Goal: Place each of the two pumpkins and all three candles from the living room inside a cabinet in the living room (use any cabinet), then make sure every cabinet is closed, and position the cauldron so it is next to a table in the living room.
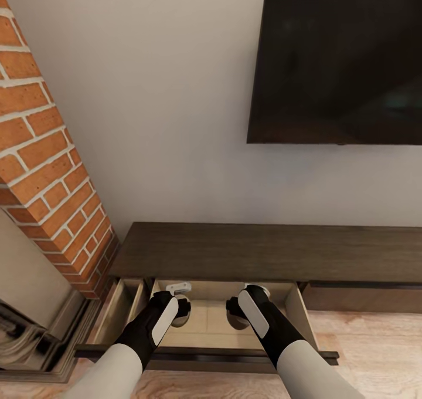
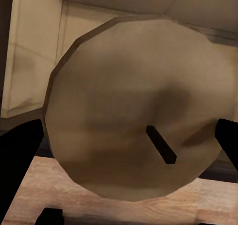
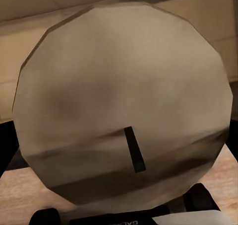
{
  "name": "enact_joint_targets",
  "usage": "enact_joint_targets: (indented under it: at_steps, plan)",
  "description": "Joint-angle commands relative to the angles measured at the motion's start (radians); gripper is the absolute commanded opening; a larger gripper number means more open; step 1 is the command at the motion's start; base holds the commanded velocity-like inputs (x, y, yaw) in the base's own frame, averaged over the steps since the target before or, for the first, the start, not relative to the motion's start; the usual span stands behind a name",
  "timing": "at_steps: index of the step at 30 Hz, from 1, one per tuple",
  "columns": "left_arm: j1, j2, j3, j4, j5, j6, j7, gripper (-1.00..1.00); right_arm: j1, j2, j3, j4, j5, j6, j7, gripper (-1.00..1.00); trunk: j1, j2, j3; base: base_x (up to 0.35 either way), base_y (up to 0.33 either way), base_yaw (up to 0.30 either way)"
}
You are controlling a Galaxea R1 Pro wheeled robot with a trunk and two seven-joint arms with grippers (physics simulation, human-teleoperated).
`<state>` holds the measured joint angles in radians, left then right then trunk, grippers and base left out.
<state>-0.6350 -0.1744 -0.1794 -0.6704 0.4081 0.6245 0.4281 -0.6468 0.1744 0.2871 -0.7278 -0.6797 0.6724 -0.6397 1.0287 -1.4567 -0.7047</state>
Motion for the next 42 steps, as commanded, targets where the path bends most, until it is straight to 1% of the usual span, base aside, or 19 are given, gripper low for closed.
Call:
enact_joint_targets:
  at_steps: [1,11,14,20,22,24,27,33,42]
  plan:
    - [0.000,0.000,0.000,0.000,0.000,0.000,0.000,-1.00,0.000,0.000,0.000,0.001,0.000,-0.001,0.000,-1.00,0.004,-0.007,-0.003,0.000,0.000,0.000]
    - [0.000,0.000,0.000,0.003,-0.001,-0.013,-0.001,-1.00,-0.001,0.000,0.000,0.004,0.002,-0.005,0.000,-1.00,0.042,-0.077,-0.035,0.000,0.000,0.000]
    - [0.000,0.000,0.000,0.003,-0.001,-0.030,-0.001,-1.00,-0.001,0.000,0.000,0.004,0.003,-0.006,0.001,-1.00,0.054,-0.098,-0.044,0.000,0.000,0.000]
    - [0.000,0.000,-0.002,0.003,-0.002,-0.043,-0.002,-1.00,-0.001,0.000,0.000,0.004,0.006,-0.008,0.002,-1.00,0.077,-0.140,-0.063,0.000,0.000,0.000]
    - [0.000,0.000,-0.003,0.005,-0.003,-0.070,-0.002,-1.00,-0.001,0.000,0.001,0.004,0.006,-0.016,0.002,-1.00,0.084,-0.154,-0.069,0.000,0.000,0.000]
    - [0.000,0.000,-0.005,0.008,-0.004,-0.101,-0.002,-1.00,-0.001,0.000,0.004,0.005,0.006,-0.046,0.002,-1.00,0.092,-0.168,-0.075,0.000,0.000,0.000]
    - [0.000,0.000,-0.007,0.010,-0.004,-0.119,-0.002,-1.00,-0.001,0.000,0.014,0.016,0.006,-0.072,0.002,-1.00,0.104,-0.189,-0.085,0.000,0.000,0.000]
    - [0.000,0.000,-0.009,0.012,-0.005,-0.126,-0.002,-1.00,-0.001,0.000,0.023,0.022,0.007,-0.086,0.002,-1.00,0.127,-0.231,-0.103,0.000,0.000,0.000]
    - [0.000,0.000,-0.009,0.012,-0.005,-0.129,-0.002,-1.00,-0.001,0.000,0.024,0.022,0.008,-0.086,0.003,-1.00,0.161,-0.294,-0.132,0.000,0.000,0.000]
